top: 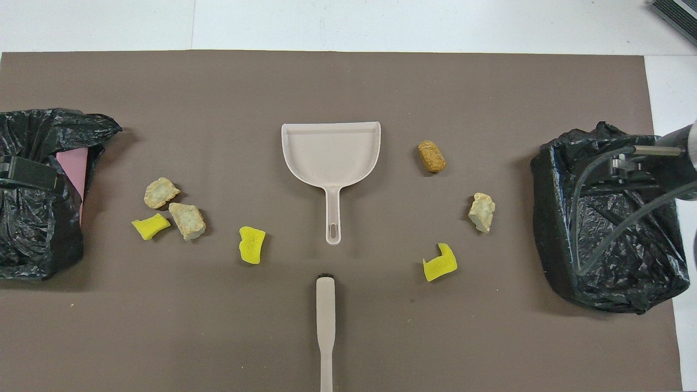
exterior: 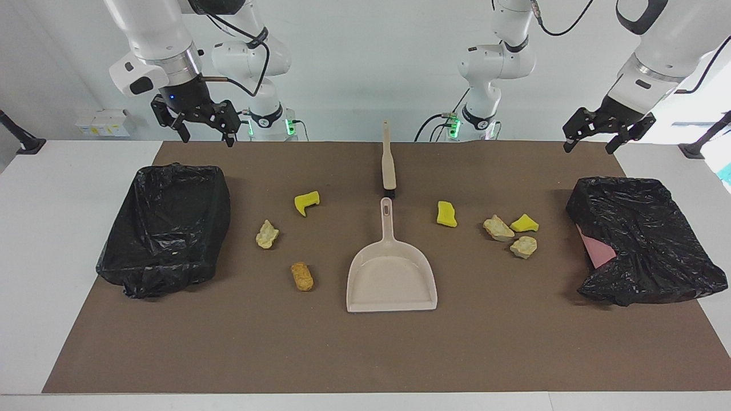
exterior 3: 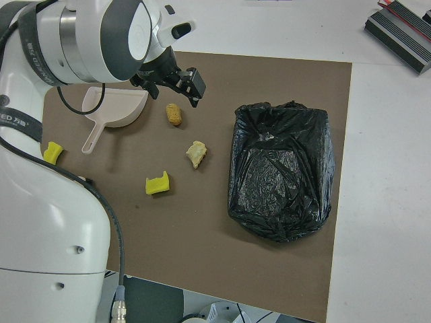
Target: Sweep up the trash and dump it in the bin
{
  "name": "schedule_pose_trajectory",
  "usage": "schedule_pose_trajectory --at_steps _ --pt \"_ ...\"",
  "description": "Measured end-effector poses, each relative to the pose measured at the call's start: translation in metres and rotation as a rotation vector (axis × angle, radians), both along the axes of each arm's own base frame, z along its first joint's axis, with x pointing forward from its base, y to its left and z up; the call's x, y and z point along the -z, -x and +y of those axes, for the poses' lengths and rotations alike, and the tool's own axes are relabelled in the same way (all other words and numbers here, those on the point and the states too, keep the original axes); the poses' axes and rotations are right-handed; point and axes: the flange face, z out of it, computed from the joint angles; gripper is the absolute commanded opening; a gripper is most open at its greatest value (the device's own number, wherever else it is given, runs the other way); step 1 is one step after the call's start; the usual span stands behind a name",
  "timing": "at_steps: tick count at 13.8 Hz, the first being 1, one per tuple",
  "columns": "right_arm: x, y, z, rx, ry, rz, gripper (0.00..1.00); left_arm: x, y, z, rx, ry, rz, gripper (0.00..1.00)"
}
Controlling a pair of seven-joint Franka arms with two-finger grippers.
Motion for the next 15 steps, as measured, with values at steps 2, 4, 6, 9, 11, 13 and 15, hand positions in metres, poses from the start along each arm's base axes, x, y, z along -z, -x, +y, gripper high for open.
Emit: schedule_pose_trajectory --at_steps 2,4,6,9,11,13,15 --pt "0.000 0.000 0.000 0.000 0.000 0.000 1.00 0.000 0.000 0.000 0.001 0.000 0.000 1.00" --pt "0.000 0.000 0.000 0.000 0.000 0.000 1.00 0.000 0.000 -0.001 0.002 0.000 0.000 1.00" --pt "0.000 0.000 0.000 0.000 0.000 0.000 1.00 0.000 0.000 -0.001 0.002 0.000 0.000 1.00" --pt "0.000 0.000 0.000 0.000 0.000 0.000 1.00 0.003 0.001 0.000 0.000 0.000 0.007 1.00" --pt "0.000 0.000 0.000 0.001 0.000 0.000 1.00 0.008 0.005 -0.001 0.002 0.000 0.008 1.00" --pt "0.000 0.000 -0.001 0.001 0.000 0.000 1.00 0.019 0.011 -0.005 0.009 0.000 0.022 1.00" --pt "0.000 0.000 -0.001 0.000 0.000 0.000 1.00 0.037 0.014 -0.018 0.031 0.000 0.022 1.00"
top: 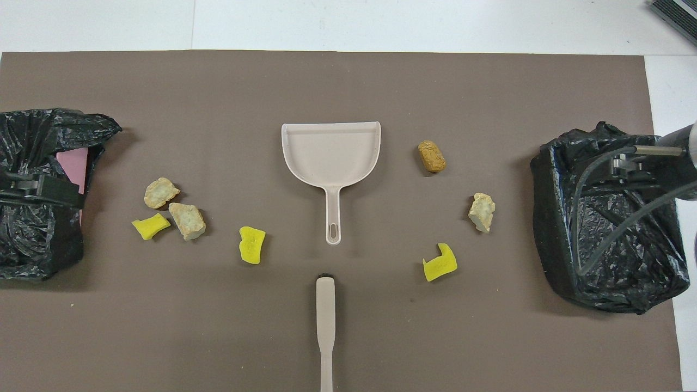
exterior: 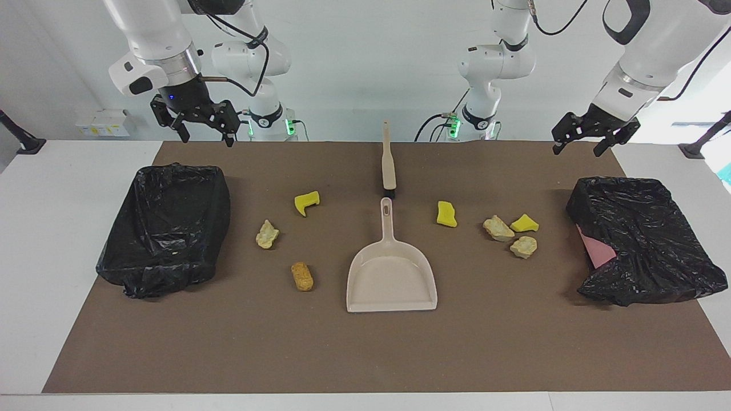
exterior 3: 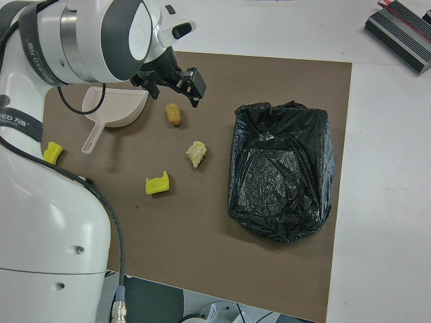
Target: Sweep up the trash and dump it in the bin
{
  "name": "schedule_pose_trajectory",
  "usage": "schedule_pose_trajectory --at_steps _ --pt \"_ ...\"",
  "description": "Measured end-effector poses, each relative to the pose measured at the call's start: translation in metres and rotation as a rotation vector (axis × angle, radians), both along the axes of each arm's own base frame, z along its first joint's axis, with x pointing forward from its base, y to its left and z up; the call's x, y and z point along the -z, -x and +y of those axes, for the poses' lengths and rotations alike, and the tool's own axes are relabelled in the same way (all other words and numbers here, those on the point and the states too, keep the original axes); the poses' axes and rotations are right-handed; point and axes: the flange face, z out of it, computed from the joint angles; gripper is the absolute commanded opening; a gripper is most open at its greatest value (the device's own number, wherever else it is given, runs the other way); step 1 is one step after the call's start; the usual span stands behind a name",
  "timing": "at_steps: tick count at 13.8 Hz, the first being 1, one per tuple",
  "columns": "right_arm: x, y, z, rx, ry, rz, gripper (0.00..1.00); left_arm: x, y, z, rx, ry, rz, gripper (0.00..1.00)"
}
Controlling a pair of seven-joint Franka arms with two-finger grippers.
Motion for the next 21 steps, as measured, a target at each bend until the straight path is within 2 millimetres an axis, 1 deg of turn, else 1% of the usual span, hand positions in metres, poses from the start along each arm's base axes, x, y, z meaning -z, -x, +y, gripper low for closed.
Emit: schedule_pose_trajectory --at_steps 2,4,5,6,8,10,12,14,17,20,21 --pt "0.000 0.000 0.000 -0.001 0.000 0.000 1.00 0.022 0.004 -0.030 0.023 0.000 -0.003 1.00" --pt "0.000 -0.001 0.001 -0.003 -0.001 -0.011 1.00 0.045 0.012 -0.071 0.048 0.001 -0.005 1.00" --pt "0.001 -0.003 0.002 -0.004 -0.002 -0.022 1.00 0.056 0.019 -0.091 0.068 0.001 -0.009 1.00" --pt "0.006 -0.005 0.003 -0.005 -0.003 -0.028 1.00 0.067 0.029 -0.109 0.095 0.001 -0.012 1.00" --pt "0.024 -0.012 0.011 -0.019 -0.005 -0.041 1.00 0.085 0.051 -0.140 0.135 0.001 -0.010 1.00" --pt "0.045 -0.019 0.028 -0.035 -0.009 -0.057 1.00 0.101 0.074 -0.173 0.141 -0.001 -0.007 1.00" --pt "0.063 -0.026 0.055 -0.028 -0.014 -0.069 1.00 0.122 0.102 -0.217 0.128 -0.001 -0.016 1.00" --pt "0.084 -0.033 0.088 -0.009 -0.022 -0.075 1.00 0.143 0.131 -0.254 0.128 -0.007 -0.013 1.00" --pt "0.128 -0.041 0.152 0.013 -0.032 -0.066 1.00 0.167 0.178 -0.297 0.131 -0.021 -0.001 1.00" --pt "0.172 -0.037 0.223 -0.056 -0.048 -0.073 1.00 0.192 0.237 -0.340 0.131 -0.022 -0.010 1.00" --pt "0.184 -0.035 0.240 -0.066 -0.051 -0.071 1.00 0.200 0.257 -0.349 0.128 -0.021 -0.014 1.00"
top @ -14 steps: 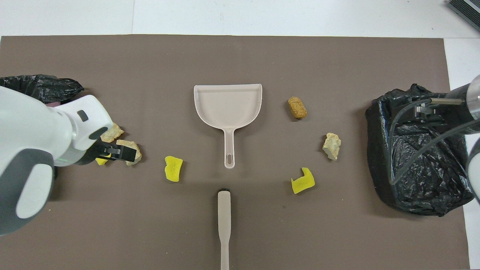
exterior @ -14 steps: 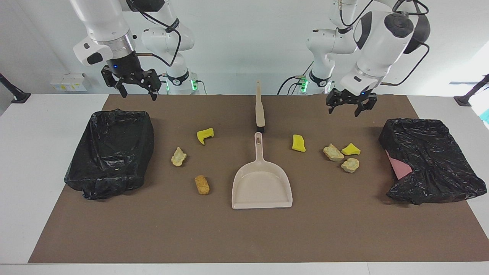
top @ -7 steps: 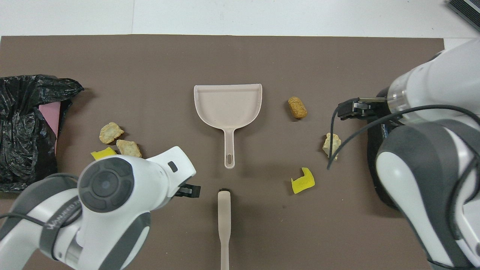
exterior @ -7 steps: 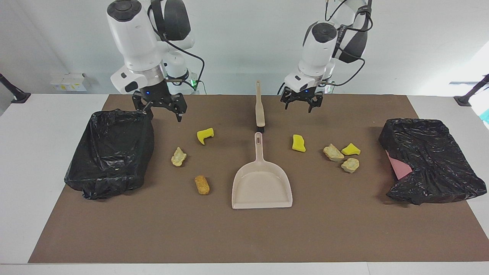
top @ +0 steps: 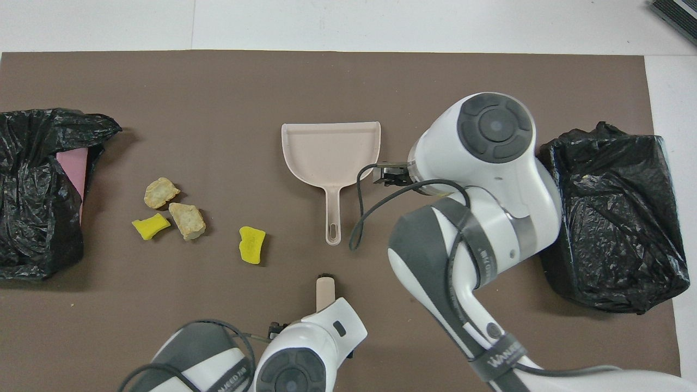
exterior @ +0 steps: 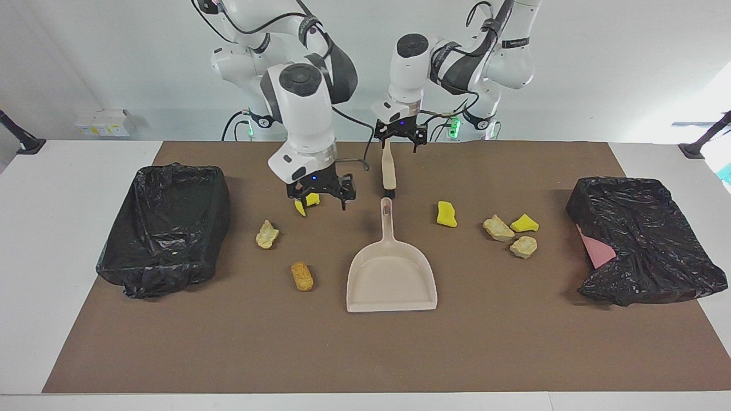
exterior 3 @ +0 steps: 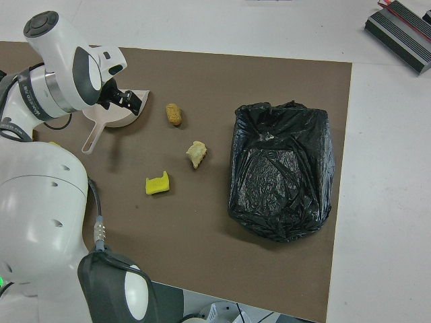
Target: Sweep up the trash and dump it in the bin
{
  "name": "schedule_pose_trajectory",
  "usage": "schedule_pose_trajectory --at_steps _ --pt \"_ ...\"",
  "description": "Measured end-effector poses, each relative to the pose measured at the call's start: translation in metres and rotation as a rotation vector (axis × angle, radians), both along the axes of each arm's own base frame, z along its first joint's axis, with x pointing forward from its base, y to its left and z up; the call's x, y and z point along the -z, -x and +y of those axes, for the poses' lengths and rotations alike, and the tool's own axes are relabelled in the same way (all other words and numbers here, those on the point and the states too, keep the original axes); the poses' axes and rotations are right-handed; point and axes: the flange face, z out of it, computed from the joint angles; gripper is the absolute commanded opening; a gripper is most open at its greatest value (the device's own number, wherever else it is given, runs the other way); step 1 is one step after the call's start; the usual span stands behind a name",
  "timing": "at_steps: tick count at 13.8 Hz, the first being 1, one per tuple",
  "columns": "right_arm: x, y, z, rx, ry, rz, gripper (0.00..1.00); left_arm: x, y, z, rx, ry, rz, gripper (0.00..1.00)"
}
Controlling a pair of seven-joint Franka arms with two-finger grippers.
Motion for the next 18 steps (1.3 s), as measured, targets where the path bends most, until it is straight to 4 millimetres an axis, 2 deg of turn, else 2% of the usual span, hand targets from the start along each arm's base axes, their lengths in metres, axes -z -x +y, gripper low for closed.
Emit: schedule_pose_trajectory --at_steps 3,6,8,10,11,12,13,14,16,17,18 --pt "0.026 0.006 0.033 -0.026 -0.004 0.005 1.00 0.018 0.054 -0.019 0.009 -0.006 -0.001 1.00" --pt "0.048 0.015 0.066 -0.047 -0.011 0.002 1.00 0.040 0.091 -0.027 -0.015 0.021 -0.019 1.00" --pt "0.070 0.025 0.097 -0.058 -0.020 -0.002 1.00 0.056 0.102 -0.022 -0.031 0.033 -0.026 1.00" --pt "0.088 0.031 0.116 -0.066 -0.026 -0.006 1.00 0.061 0.101 -0.018 -0.039 0.029 -0.024 0.98" --pt "0.092 0.030 0.117 -0.067 -0.024 -0.002 1.00 0.062 0.101 -0.017 -0.041 0.028 -0.023 0.81" --pt "0.096 0.029 0.116 -0.065 -0.021 0.001 1.00 0.063 0.101 -0.017 -0.045 0.027 -0.023 0.68" --pt "0.099 0.028 0.116 -0.063 -0.022 0.000 1.00 0.063 0.100 -0.016 -0.053 0.027 -0.022 0.59" --pt "0.104 0.026 0.116 -0.070 -0.025 -0.005 1.00 0.063 0.099 -0.015 -0.060 0.027 -0.021 0.54" --pt "0.111 0.024 0.116 -0.102 -0.024 -0.007 1.00 0.064 0.098 -0.014 -0.068 0.025 -0.020 0.52" --pt "0.113 0.023 0.115 -0.112 -0.022 -0.006 1.00 0.065 0.097 -0.013 -0.076 0.023 -0.019 0.43" --pt "0.113 0.023 0.115 -0.113 -0.021 -0.005 0.98 0.066 0.094 -0.011 -0.084 0.022 -0.017 0.18"
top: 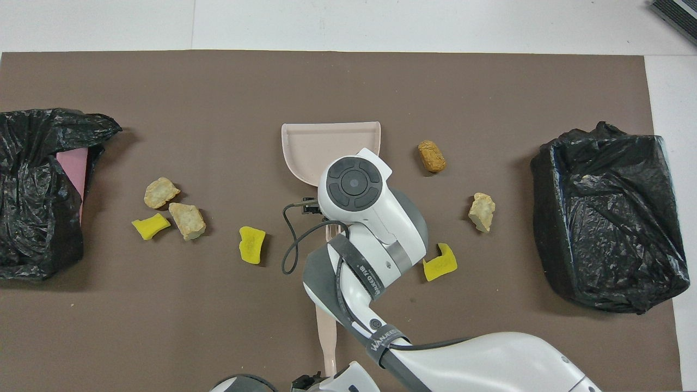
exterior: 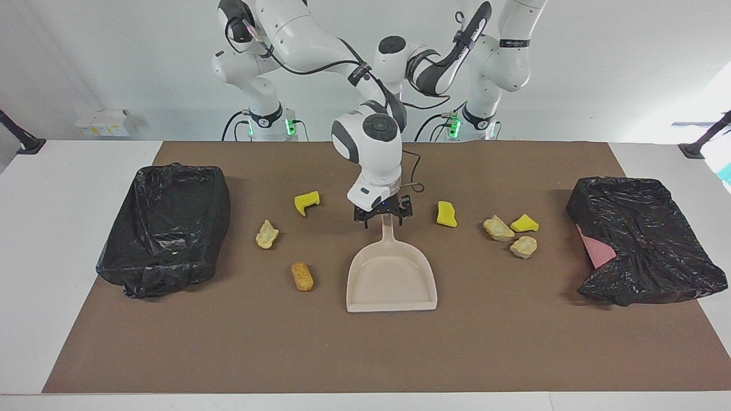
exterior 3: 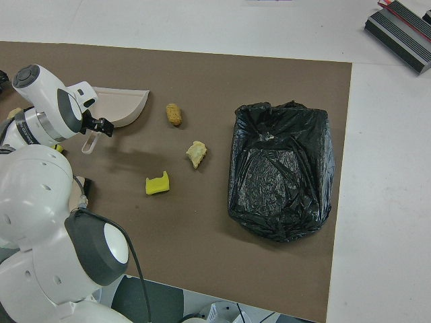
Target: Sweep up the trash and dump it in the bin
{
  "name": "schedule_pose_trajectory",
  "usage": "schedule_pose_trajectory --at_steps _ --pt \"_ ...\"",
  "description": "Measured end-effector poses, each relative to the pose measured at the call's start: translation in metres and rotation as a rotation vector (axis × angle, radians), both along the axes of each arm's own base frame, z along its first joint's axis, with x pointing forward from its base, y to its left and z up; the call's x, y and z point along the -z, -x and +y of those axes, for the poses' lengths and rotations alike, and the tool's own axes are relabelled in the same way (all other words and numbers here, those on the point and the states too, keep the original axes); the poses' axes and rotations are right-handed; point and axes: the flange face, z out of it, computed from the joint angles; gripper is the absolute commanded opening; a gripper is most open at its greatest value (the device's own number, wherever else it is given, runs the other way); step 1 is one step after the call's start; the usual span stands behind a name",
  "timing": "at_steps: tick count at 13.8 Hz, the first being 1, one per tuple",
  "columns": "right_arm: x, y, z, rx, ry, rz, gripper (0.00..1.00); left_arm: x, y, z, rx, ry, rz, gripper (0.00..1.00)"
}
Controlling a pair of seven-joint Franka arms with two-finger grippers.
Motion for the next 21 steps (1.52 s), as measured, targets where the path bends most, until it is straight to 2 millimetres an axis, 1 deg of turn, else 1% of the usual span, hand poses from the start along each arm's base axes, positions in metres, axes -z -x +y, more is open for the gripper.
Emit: schedule_pose_trajectory --at_steps 1,3,4,5,7,10,12,14,16,17,19,20,21 --pt "0.000 0.000 -0.001 0.001 0.000 0.000 0.94 0.001 -0.002 0.002 -0.006 -0.001 0.002 0.00" --pt "0.000 -0.001 -0.002 -0.004 0.001 -0.001 0.81 0.002 -0.005 0.004 -0.017 -0.005 0.005 0.00" --pt "0.000 -0.002 -0.002 -0.012 0.001 -0.002 0.79 0.003 -0.008 0.006 -0.026 -0.007 0.006 0.00" --pt "0.000 -0.002 -0.002 -0.016 0.002 -0.002 0.79 0.003 -0.014 0.009 -0.044 -0.007 0.006 0.00" --pt "0.000 -0.002 -0.002 -0.017 0.002 -0.002 0.79 0.002 -0.037 0.021 -0.103 -0.008 0.007 0.00" --pt "-0.002 -0.004 -0.002 -0.016 -0.010 -0.018 0.79 -0.005 -0.079 0.049 -0.209 0.000 0.005 0.00" --pt "-0.001 -0.004 -0.002 -0.014 -0.010 -0.019 0.79 -0.016 -0.106 0.072 -0.253 0.009 0.000 0.00" --pt "0.000 -0.004 -0.002 -0.013 -0.011 -0.015 0.79 -0.032 -0.133 0.095 -0.286 0.017 -0.005 0.00" --pt "0.008 -0.005 -0.001 -0.010 -0.014 -0.007 0.79 -0.048 -0.156 0.114 -0.291 0.020 -0.010 0.00" --pt "0.011 -0.005 -0.001 -0.010 -0.015 -0.008 0.68 -0.055 -0.165 0.123 -0.282 0.016 -0.006 0.00" --pt "0.013 -0.005 0.000 -0.011 -0.015 -0.006 0.32 -0.069 -0.181 0.141 -0.274 0.010 -0.002 0.00" --pt "0.013 -0.005 0.001 -0.011 -0.016 -0.006 0.11 -0.076 -0.189 0.151 -0.277 0.009 -0.002 0.00" --pt "0.013 -0.004 0.001 -0.011 -0.017 -0.006 0.00 -0.080 -0.197 0.162 -0.281 0.007 -0.006 0.00"
